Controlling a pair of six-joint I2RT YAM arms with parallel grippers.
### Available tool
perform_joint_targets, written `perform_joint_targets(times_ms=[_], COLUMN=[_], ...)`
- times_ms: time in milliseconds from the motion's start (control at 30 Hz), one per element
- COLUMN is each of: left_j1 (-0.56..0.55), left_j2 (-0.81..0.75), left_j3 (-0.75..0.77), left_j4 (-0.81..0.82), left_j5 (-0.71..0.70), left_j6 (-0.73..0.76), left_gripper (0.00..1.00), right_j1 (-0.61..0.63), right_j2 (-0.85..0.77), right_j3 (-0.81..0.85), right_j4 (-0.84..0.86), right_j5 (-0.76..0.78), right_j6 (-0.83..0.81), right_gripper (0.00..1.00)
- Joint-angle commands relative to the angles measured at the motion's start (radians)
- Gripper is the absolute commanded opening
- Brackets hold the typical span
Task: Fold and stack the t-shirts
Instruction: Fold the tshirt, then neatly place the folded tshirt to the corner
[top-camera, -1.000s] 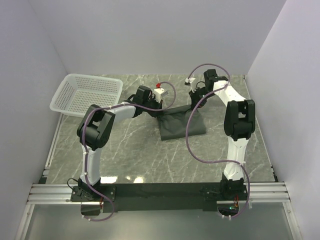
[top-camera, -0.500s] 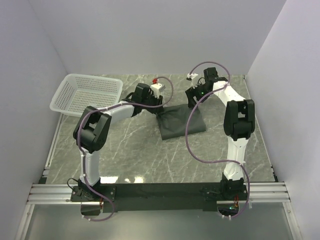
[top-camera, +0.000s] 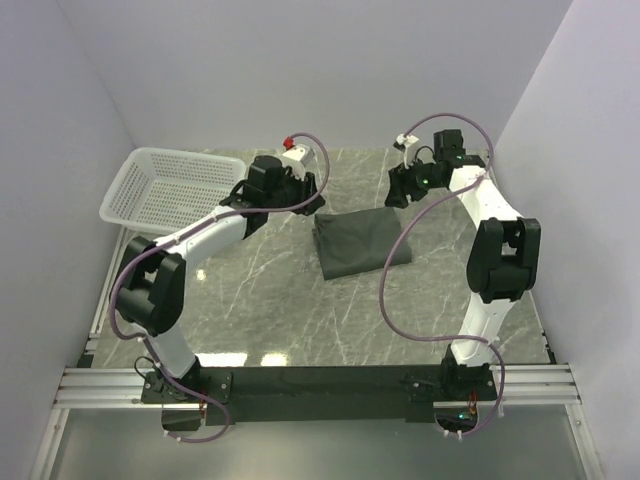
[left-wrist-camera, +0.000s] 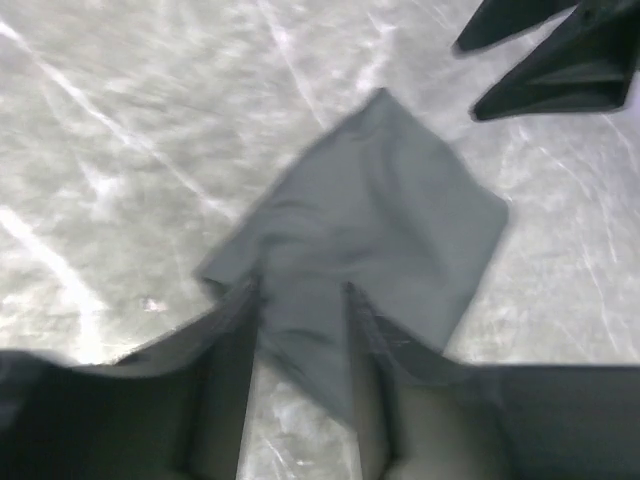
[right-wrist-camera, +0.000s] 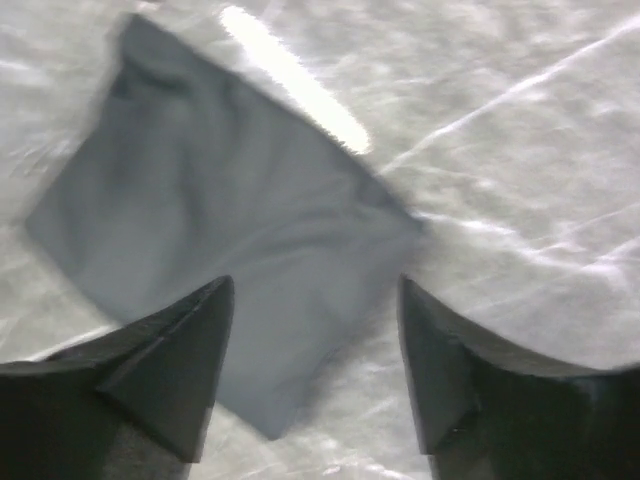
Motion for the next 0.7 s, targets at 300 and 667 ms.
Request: perform_joint_targets(times_ms=[300, 667], left_j1=[-0.016, -0.004], left_j2=[0.228, 0.405], left_j3=[0.077, 0.212], left_j4=[0.133, 0.070], left_j5=[0.248, 0.185], left_j6=[-0.334, -0.342], left_gripper=[0.01, 0.01], right_j1=[0.011, -0.004], right_j2=[0.081, 0.170], right_j3=[-0.051, -0.139], right_j4=[-0.335, -0.304], right_j5=[-0.267, -0.192], right_j6=[-0.072, -0.017], right_gripper=[0.01, 0.01])
